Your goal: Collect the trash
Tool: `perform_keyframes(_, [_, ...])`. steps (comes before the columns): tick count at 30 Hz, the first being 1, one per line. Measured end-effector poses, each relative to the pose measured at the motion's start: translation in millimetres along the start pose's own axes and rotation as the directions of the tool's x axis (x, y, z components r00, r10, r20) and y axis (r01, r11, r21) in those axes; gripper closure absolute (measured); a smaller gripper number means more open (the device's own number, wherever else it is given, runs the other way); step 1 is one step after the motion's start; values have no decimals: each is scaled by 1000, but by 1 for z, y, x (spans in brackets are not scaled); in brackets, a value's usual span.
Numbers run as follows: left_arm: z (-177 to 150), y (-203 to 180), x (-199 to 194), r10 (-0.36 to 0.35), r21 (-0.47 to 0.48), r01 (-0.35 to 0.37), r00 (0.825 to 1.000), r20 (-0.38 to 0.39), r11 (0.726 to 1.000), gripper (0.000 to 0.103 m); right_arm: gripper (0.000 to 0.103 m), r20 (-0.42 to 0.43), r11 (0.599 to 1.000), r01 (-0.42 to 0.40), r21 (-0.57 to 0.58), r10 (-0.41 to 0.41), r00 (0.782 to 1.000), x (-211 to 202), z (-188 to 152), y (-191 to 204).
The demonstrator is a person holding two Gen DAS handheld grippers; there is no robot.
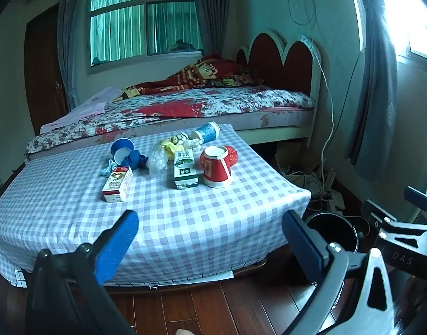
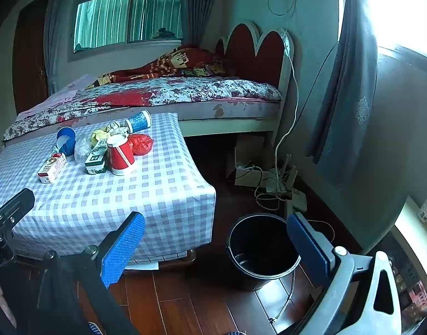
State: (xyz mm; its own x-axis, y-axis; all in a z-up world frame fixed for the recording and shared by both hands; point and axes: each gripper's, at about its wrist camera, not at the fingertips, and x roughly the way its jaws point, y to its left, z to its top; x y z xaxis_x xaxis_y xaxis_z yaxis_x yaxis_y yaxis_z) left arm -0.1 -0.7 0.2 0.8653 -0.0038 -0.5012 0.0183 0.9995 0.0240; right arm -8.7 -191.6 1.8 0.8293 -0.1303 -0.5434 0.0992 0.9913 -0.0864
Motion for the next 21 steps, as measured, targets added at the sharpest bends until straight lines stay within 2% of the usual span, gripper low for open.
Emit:
perform_keyframes(4, [1, 3, 2, -23, -19, 22, 1000, -16, 1000, 1, 1, 5, 1000, -3, 4, 3, 1000, -1, -2, -1])
perform_keyframes(5, [0, 1, 0, -5, -14, 5, 1000, -7, 1000, 1, 1, 5, 1000, -2, 3, 2, 1000, -1, -3, -1])
perform_keyframes(21, [1, 1, 0, 0, -11, 0, 1000, -6, 1000, 1, 1, -6, 1000, -10, 9, 10, 1000, -2, 0, 2])
